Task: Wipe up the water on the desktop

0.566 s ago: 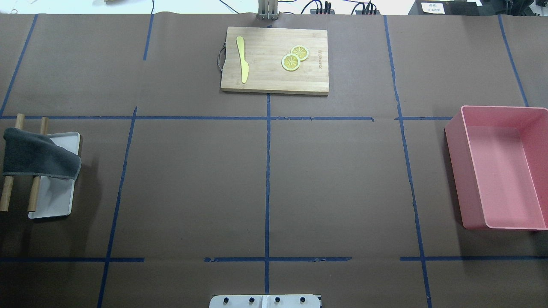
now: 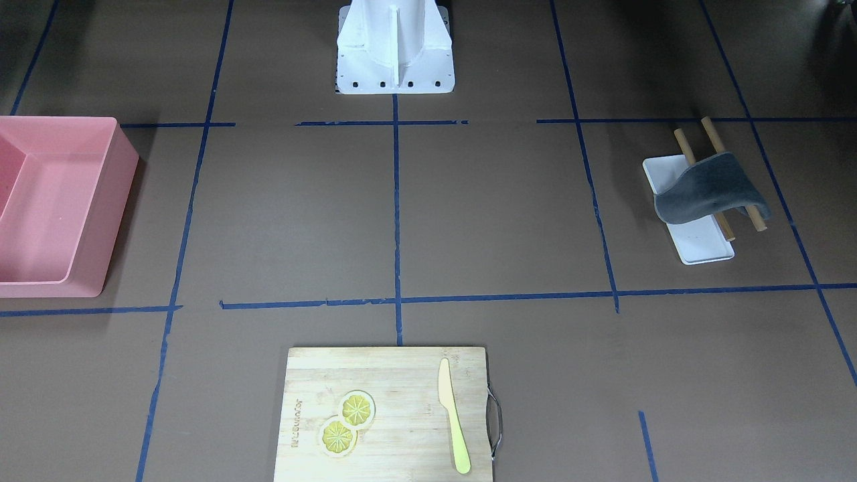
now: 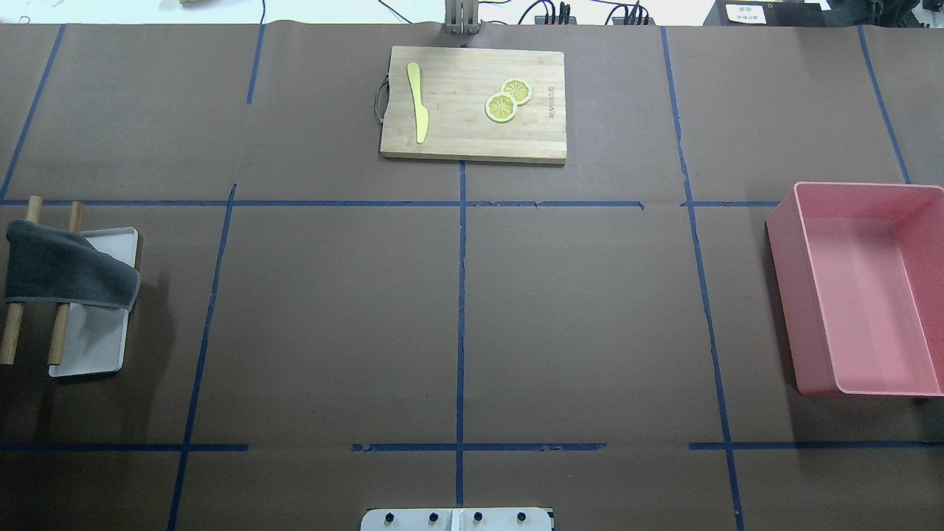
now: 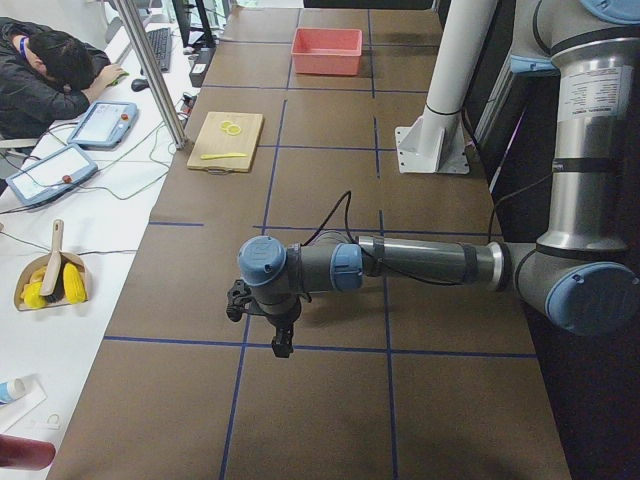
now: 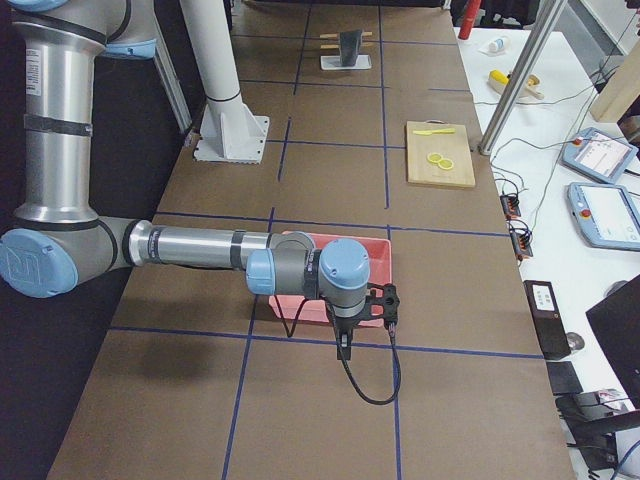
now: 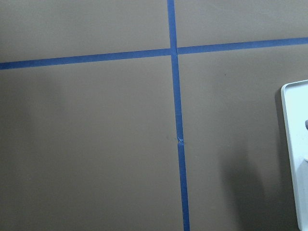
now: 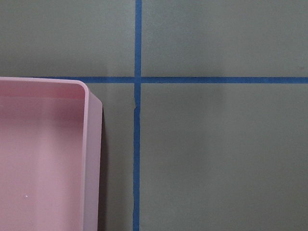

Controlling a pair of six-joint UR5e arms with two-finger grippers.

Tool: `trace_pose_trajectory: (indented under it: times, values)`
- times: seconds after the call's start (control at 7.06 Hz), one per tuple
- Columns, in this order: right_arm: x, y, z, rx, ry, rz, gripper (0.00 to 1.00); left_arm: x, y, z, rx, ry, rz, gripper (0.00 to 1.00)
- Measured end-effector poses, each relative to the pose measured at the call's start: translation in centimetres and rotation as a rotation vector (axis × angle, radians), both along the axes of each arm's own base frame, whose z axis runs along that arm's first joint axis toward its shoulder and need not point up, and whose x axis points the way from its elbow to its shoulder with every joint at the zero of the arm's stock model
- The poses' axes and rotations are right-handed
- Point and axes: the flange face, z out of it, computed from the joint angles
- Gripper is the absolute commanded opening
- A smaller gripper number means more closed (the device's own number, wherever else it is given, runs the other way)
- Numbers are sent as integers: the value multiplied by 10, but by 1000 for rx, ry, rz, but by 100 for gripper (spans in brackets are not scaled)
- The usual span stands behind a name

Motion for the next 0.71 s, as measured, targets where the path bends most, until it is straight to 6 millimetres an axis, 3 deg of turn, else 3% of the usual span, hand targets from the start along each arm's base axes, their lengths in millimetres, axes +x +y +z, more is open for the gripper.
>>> trace_pose_trajectory:
  times: [0.42, 0.71]
  values:
    - [0, -1, -1, 4, 0, -1, 100, 1, -3, -12, 22, 11, -1, 100]
    - [0, -3, -6, 16, 3, 0, 100, 4, -4, -46, 26, 29, -61, 100]
